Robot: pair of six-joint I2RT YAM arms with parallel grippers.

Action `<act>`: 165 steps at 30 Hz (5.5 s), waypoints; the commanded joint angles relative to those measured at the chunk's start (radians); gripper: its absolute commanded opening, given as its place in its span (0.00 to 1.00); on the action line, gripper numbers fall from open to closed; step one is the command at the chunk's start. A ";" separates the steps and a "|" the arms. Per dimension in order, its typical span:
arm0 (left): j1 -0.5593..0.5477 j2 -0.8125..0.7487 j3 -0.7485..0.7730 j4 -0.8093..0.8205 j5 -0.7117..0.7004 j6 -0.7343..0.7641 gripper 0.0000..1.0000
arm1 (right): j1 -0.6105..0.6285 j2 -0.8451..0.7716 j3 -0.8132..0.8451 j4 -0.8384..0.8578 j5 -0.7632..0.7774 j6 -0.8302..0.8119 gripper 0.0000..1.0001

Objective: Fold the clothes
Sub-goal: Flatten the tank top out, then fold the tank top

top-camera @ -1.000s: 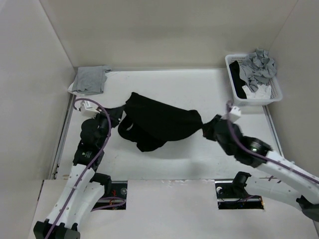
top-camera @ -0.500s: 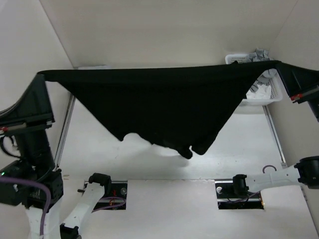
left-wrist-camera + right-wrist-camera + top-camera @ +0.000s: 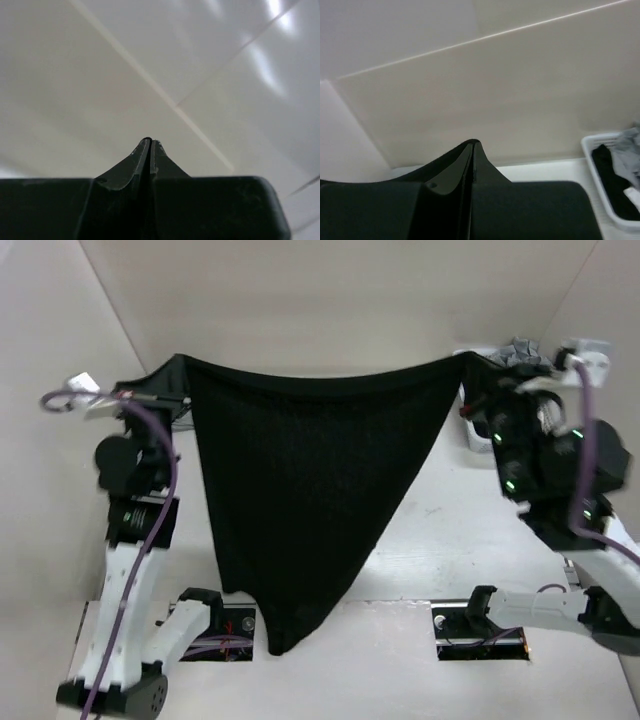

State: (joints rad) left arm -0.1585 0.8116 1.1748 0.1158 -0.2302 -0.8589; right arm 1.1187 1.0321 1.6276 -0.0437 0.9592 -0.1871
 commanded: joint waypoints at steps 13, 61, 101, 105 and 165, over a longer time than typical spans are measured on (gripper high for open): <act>0.049 0.552 0.382 0.074 -0.017 0.047 0.01 | -0.842 0.764 0.885 -0.515 -0.849 0.551 0.00; -0.112 -0.049 -0.615 -0.054 -0.138 -0.078 0.02 | -0.281 -0.181 -0.944 -0.221 -0.606 0.843 0.00; 0.081 0.785 -0.682 0.562 0.152 -0.189 0.43 | -0.765 0.453 -0.903 0.358 -0.959 0.899 0.16; 0.096 0.879 -0.679 0.698 0.173 -0.244 0.44 | -0.765 0.470 -0.977 0.407 -0.967 0.926 0.25; 0.110 -0.259 -0.617 0.004 0.144 -0.165 0.00 | -0.558 -0.372 -0.856 -0.233 -0.694 0.873 0.00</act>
State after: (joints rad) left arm -0.0467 0.7212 0.4767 0.3660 -0.0647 -1.1042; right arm 0.4931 0.7895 0.6781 -0.0227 0.1223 0.7696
